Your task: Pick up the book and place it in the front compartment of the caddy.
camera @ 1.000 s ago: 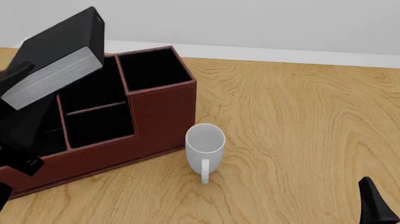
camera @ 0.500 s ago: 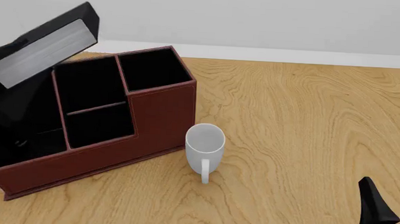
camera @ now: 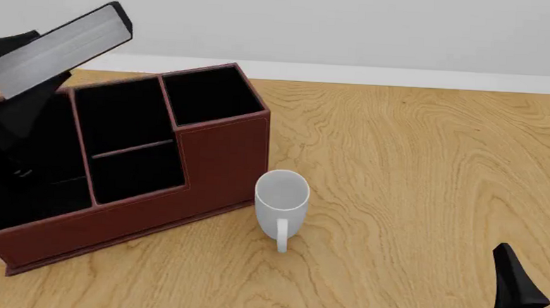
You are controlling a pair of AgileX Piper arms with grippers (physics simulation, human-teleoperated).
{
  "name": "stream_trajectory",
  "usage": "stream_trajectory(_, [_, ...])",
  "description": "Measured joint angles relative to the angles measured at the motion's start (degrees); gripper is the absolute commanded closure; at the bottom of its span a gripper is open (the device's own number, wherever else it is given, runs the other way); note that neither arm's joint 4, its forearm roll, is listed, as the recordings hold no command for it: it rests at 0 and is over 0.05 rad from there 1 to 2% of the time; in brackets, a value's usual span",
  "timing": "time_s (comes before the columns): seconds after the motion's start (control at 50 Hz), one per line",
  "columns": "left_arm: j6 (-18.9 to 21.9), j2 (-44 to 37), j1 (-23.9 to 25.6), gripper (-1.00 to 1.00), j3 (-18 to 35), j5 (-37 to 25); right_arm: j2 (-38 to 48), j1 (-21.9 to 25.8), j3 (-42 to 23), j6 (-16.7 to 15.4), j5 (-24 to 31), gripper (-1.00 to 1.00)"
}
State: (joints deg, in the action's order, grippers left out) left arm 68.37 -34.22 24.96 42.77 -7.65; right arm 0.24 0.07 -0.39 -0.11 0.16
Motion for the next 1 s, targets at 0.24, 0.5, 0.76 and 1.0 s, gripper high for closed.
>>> stream_trajectory(0.24, [-1.84,-1.02,0.69,1.00,1.67,-3.17,0.00,0.00,0.00,0.00,0.00,-1.00])
stream_trajectory(0.5, [-3.74,-2.48,0.54,1.00,1.77,-4.94,0.00,0.00,0.00,0.00,0.00,-1.00])
stream_trajectory(0.76, [-5.51,-4.33,-0.84,1.00,0.95,-4.82,0.00,0.00,0.00,0.00,0.00,-1.00])
stream_trajectory(1.0, [-6.22,-5.79,-1.54,1.00,-0.73,-4.01,0.00,0.00,0.00,0.00,0.00,-1.00])
